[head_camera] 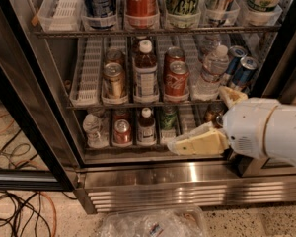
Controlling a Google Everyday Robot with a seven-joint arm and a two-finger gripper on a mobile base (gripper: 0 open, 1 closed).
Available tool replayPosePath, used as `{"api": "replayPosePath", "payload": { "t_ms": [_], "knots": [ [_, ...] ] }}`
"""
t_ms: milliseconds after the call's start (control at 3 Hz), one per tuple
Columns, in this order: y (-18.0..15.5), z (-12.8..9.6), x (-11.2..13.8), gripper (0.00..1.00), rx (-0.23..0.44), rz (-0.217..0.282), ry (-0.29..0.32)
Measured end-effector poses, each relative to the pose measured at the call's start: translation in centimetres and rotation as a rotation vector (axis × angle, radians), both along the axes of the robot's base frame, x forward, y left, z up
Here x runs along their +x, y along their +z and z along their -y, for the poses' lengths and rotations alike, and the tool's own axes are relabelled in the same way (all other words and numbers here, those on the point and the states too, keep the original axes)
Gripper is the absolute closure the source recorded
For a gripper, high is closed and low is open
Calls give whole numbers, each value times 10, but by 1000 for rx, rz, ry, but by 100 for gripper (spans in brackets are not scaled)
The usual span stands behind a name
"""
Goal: Pick orange can from middle shelf of fridge
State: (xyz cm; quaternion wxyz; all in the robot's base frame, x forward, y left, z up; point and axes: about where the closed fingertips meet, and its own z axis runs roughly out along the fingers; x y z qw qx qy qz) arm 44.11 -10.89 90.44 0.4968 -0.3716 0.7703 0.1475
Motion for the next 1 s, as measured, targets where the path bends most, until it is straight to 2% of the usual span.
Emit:
{"api": "replayPosePath", "payload": {
  "t_ms": [333, 667, 1000],
  "knots": [
    [-9, -11, 10, 0, 74, 69, -101],
    [7, -18, 21, 0, 115, 127, -183],
    [7, -18, 21, 0, 116, 127, -183]
  ]
}}
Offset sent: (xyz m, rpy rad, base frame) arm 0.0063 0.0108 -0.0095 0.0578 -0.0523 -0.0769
